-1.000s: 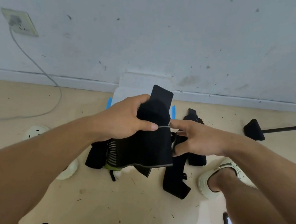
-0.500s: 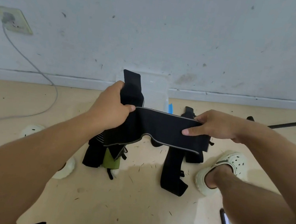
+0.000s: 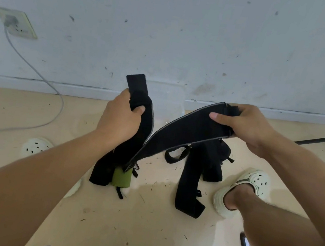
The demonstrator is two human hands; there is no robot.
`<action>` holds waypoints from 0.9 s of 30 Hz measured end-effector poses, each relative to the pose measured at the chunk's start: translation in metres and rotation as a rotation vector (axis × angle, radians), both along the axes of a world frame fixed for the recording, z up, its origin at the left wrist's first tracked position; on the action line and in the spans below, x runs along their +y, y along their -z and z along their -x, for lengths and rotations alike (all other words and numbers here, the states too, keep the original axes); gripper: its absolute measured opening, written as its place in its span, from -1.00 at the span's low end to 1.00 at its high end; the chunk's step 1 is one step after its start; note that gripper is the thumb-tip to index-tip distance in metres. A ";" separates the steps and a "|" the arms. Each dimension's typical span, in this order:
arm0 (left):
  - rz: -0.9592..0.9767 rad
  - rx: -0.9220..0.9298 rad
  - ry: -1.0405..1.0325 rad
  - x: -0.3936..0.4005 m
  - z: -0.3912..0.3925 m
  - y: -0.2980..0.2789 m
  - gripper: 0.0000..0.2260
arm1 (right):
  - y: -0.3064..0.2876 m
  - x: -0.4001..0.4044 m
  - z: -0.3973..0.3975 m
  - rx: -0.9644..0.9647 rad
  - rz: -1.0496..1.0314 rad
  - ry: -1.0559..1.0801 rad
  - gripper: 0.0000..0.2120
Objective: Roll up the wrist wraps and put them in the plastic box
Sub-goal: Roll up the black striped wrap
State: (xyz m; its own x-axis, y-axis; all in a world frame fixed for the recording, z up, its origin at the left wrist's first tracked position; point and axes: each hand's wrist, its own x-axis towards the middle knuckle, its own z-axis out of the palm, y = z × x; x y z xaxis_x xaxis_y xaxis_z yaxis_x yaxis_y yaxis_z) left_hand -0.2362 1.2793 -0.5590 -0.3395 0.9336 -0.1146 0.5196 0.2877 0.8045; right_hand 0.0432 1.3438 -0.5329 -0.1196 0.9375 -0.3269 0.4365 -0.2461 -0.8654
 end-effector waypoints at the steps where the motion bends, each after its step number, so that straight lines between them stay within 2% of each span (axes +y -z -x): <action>1: -0.019 -0.001 0.001 -0.001 -0.002 -0.001 -0.75 | -0.001 -0.002 0.003 0.023 -0.027 0.014 -0.81; 4: -0.070 -0.025 0.012 -0.005 -0.011 -0.002 -0.77 | 0.000 -0.011 0.016 0.084 -0.026 0.024 -0.77; 10: -0.142 -0.070 0.097 -0.018 -0.036 -0.004 -0.87 | 0.003 -0.038 0.046 0.281 0.178 -0.003 -0.81; 14: -0.116 -0.204 0.203 -0.025 -0.046 -0.006 -0.94 | 0.005 -0.049 0.057 0.296 0.139 -0.112 -0.81; 18: 0.003 -0.448 0.283 -0.029 -0.044 -0.010 -0.78 | 0.000 -0.048 0.053 0.226 0.090 -0.181 -0.77; 20: 0.026 -0.584 0.286 -0.029 -0.042 -0.012 -0.81 | -0.003 -0.046 0.049 0.199 0.079 -0.203 -0.77; 23: 0.000 -0.590 0.251 -0.030 -0.042 -0.012 -0.83 | -0.005 -0.046 0.047 0.169 0.071 -0.259 -0.78; 27: -0.006 -0.557 0.206 -0.028 -0.041 -0.010 -0.59 | -0.009 -0.047 0.047 0.174 0.078 -0.324 -0.77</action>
